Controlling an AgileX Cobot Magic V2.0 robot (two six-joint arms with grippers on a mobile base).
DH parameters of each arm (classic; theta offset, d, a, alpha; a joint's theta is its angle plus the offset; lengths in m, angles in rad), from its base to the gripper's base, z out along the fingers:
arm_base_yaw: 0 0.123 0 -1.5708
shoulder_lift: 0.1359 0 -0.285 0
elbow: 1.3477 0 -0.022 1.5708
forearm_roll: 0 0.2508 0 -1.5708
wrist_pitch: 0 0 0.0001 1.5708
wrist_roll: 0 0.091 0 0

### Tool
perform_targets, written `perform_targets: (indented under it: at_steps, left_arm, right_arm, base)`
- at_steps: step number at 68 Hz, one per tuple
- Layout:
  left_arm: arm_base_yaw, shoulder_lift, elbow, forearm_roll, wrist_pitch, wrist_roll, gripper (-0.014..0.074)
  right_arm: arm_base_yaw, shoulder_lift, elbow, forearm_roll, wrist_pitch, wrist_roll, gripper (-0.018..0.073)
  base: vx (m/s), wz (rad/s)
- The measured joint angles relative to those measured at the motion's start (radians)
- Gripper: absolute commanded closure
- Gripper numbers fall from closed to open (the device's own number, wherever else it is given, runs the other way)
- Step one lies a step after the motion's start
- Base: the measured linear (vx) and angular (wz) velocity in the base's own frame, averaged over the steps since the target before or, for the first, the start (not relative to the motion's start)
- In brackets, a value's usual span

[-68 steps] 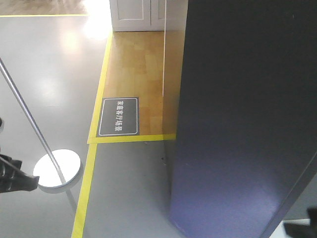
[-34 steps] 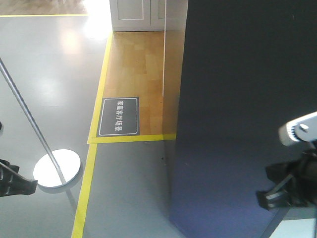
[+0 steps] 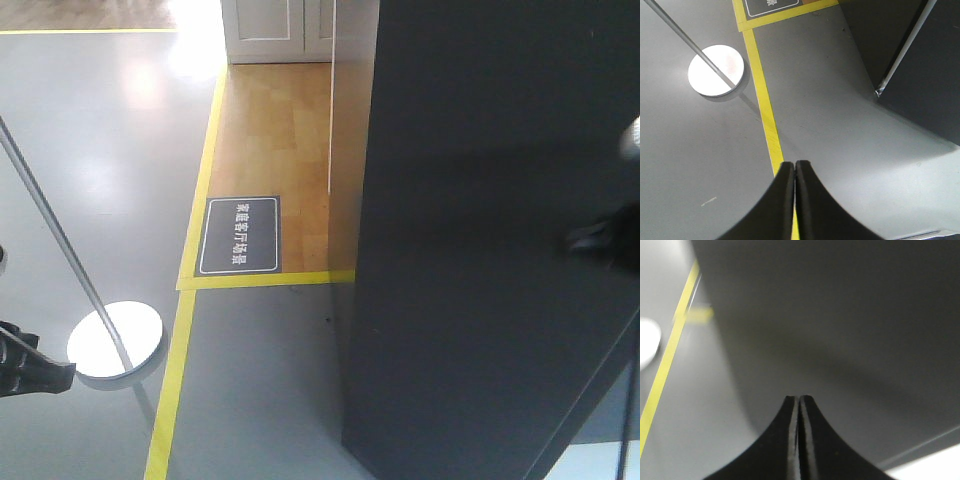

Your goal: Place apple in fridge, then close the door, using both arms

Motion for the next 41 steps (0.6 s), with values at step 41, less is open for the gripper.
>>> perform_targets:
  at_steps: [41]
  left_arm:
    - [0.0, 0.0, 0.0, 0.001, 0.001, 0.0, 0.0603]
  right_arm:
    - [-0.232, 0.249, -0.238, -0.022, -0.2, 0.004, 0.0562]
  base:
    - [0.0, 0.0]
